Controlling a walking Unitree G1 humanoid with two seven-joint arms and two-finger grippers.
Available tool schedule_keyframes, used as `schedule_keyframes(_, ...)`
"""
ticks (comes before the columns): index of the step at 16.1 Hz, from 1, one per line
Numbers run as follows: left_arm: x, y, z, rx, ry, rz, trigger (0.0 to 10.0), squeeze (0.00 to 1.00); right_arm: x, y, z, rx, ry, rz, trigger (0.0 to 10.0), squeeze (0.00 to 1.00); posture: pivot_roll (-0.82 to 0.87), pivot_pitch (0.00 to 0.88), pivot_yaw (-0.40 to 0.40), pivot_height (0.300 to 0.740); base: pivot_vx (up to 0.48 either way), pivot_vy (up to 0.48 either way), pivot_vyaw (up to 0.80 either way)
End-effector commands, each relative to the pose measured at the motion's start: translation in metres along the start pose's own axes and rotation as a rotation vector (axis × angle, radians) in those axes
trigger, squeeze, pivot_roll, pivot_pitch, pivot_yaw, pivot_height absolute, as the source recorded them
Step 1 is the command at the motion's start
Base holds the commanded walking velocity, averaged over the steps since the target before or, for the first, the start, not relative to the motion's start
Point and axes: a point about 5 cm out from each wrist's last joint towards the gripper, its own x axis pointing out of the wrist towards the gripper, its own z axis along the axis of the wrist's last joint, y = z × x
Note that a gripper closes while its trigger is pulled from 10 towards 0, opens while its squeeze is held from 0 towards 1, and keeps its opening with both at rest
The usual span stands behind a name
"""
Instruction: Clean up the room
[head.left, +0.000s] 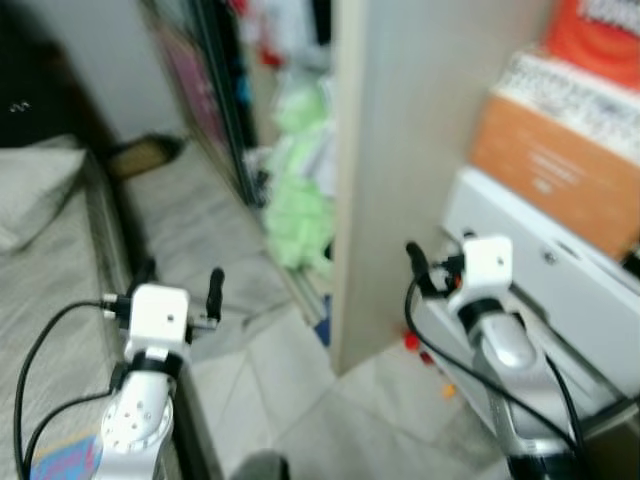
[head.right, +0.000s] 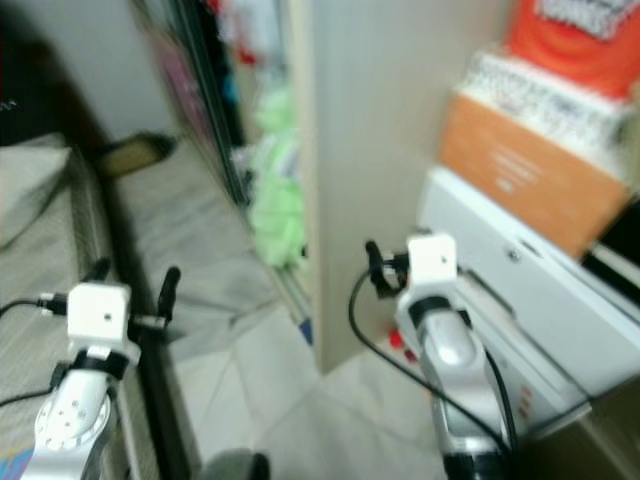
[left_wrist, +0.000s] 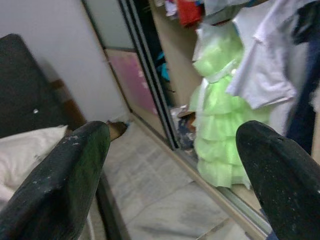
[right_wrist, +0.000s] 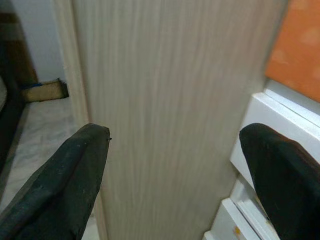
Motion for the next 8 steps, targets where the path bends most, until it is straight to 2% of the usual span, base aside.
schedule_keyframes(1, 0.001, 0.003, 0.001, 0.013, -0.001, -0.008, 10.0, 0.0, 0.0, 0.006, 0.001, 0.007, -0.002, 0.035, 10.0, 0.0, -0.03, 0.044, -0.011, 0.74, 0.0, 0.0, 0.8)
schedule_keyframes(5, 0.003, 0.003, 0.001, 0.014, -0.006, -0.012, 10.0, 0.0, -0.004, 0.02, -0.017, -0.022, 0.121, 0.177, 10.0, 0.0, -0.03, 0.034, -0.013, 0.74, 0.0, 0.0, 0.8)
schedule_keyframes(8, 0.005, 0.003, 0.001, 0.016, -0.011, -0.012, 10.0, 0.0, -0.002, 0.023, -0.014, -0.017, 0.098, 0.213, 10.0, 0.0, -0.03, 0.028, -0.015, 0.74, 0.0, 0.0, 0.8)
